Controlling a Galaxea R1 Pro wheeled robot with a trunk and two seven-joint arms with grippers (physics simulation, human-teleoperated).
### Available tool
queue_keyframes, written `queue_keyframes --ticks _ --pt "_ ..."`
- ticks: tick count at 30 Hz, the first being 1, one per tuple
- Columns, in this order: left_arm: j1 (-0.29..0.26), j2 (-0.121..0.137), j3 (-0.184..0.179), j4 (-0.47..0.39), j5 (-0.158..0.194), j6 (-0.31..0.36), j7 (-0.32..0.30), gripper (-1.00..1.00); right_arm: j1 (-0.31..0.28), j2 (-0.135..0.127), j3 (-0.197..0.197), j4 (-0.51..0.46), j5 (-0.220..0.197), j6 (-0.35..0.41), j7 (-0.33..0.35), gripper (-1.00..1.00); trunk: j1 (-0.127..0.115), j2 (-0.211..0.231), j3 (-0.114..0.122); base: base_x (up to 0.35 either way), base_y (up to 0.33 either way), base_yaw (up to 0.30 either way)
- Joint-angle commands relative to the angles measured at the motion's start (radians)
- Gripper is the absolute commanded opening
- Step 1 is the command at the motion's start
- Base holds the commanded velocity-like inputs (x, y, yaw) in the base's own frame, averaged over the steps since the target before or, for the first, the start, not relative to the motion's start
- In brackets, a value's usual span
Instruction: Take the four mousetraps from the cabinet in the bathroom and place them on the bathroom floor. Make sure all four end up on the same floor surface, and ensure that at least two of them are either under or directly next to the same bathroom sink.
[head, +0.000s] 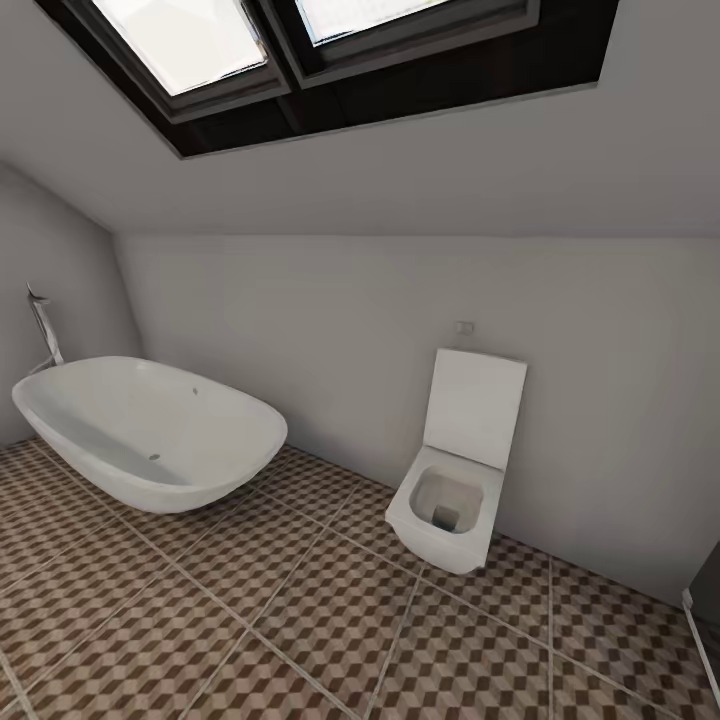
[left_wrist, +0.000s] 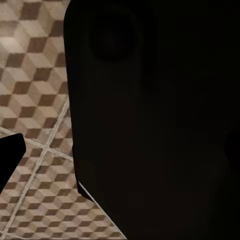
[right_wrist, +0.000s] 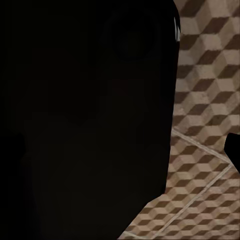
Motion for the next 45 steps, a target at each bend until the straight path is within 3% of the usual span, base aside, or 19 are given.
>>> queue_keyframes --ticks 1,4,8,14,25,40,45 --pt "0.0 0.0 0.0 0.0 0.0 0.0 0.0 1.0 0.0 0.0 0.0 0.0 0.0 0.0 0.0 1.0 0.0 -0.001 -0.001 0.0 0.0 0.0" --pt "0.002 -0.014 -0.005 0.0 -0.001 -0.002 0.002 1.0 -0.002 -0.003 0.006 0.001 0.005 0.001 -0.004 1.0 0.0 -0.001 -0.001 0.0 0.0 0.0" --pt "0.002 -0.014 -0.005 0.0 0.0 -0.002 0.001 1.0 -0.002 -0.003 0.004 0.001 0.003 0.0 -0.003 1.0 0.0 -0.001 -0.001 0.0 0.0 0.0" --pt "0.004 0.008 -0.005 0.001 -0.001 -0.002 0.001 1.0 -0.003 0.028 -0.002 -0.033 -0.004 -0.025 -0.003 1.0 0.0 -0.001 -0.001 0.0 0.0 0.0" --pt "0.005 0.03 -0.006 0.002 -0.002 -0.002 0.001 1.0 -0.003 0.027 -0.001 -0.09 -0.003 -0.086 -0.003 1.0 0.0 -0.001 -0.001 0.0 0.0 0.0" --pt "0.005 0.031 -0.006 0.002 -0.002 -0.002 0.0 1.0 -0.003 0.028 -0.002 -0.09 -0.004 -0.155 -0.003 1.0 0.0 -0.001 -0.001 0.0 0.0 0.0" --pt "0.005 0.018 -0.006 0.002 0.002 -0.001 -0.002 1.0 -0.003 0.033 -0.001 -0.089 -0.007 -0.154 -0.001 1.0 0.0 -0.001 -0.001 0.0 0.0 0.0"
